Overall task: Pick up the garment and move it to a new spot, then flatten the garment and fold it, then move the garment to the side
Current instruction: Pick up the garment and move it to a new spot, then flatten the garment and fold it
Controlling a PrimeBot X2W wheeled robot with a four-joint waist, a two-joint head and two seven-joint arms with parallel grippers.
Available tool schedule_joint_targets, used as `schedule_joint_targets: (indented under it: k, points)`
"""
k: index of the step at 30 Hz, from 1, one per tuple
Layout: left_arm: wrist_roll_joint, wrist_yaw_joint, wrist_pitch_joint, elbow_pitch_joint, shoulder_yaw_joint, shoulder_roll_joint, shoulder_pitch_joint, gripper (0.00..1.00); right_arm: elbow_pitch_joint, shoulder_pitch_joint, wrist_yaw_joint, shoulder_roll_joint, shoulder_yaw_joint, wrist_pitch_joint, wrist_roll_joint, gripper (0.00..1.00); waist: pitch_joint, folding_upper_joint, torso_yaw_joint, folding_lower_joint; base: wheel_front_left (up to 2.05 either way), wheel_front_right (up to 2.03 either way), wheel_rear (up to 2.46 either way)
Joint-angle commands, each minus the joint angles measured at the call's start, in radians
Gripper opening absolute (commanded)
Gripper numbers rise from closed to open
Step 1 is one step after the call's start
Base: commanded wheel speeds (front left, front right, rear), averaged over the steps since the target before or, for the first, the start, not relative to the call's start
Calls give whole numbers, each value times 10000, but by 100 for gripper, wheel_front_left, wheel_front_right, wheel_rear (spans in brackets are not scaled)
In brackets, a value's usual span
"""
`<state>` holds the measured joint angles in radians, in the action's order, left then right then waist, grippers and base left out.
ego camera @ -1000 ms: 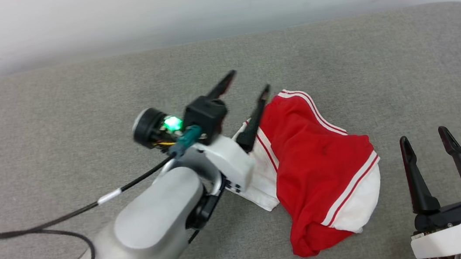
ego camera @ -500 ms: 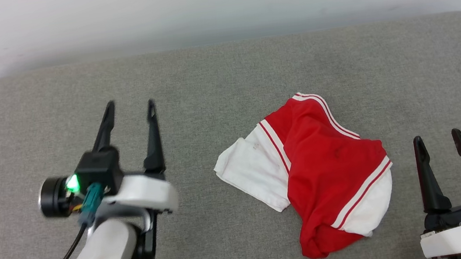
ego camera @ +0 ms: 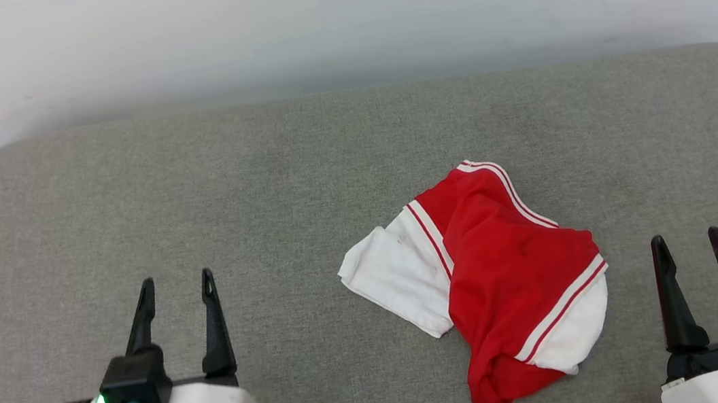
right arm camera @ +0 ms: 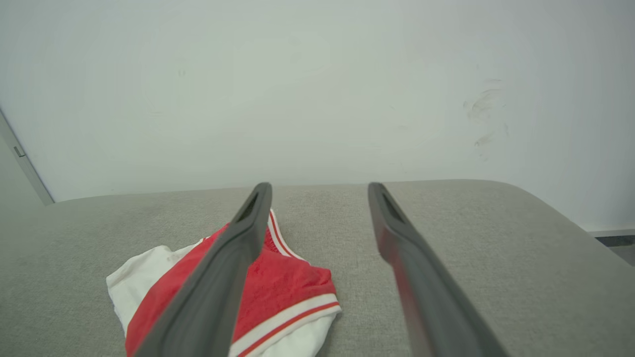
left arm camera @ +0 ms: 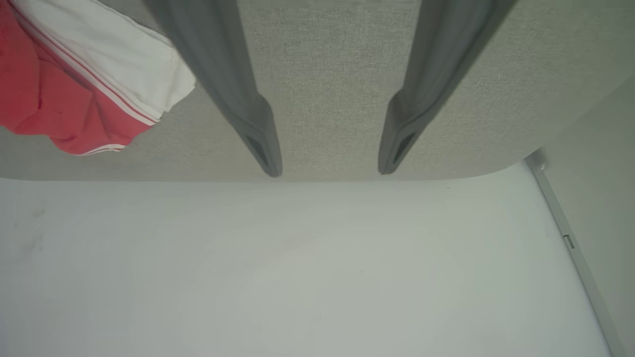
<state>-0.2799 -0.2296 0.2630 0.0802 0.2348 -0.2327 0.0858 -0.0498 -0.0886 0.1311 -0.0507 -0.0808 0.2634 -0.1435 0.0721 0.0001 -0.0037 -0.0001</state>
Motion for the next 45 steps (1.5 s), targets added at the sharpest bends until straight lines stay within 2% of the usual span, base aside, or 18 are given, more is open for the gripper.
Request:
schedule_joint_targets:
  k: [1, 12, 23, 35, 45]
  points:
    - [69, 43, 25, -22, -71, 28, -98, 100, 39, -142, -7, 9, -4, 20, -50, 100, -41, -1, -21, 1, 0, 0, 0]
    - [1026, 928, 26, 150, -1057, 923, -1511, 100, 185, -733, -7, 8, 29, 20, -136, 100, -503, -1, -110, 1, 0, 0, 0]
    - [1566, 1576, 26, 155, -1697, 1372, -1980, 100, 315, -960, -7, 9, 61, 20, -240, 100, -679, -1, -57, 1, 0, 0, 0]
    - [1892, 1936, 26, 231, -2060, 1639, -1989, 100, 312, -830, -7, 9, 164, 20, -147, 100, -671, -1, -71, 1, 0, 0, 0]
    - [1966, 2042, 26, 229, -2173, 1756, -1741, 100, -561, 1285, -7, 9, 42, 19, 1043, 100, -387, -1, -116, 1, 0, 0, 0]
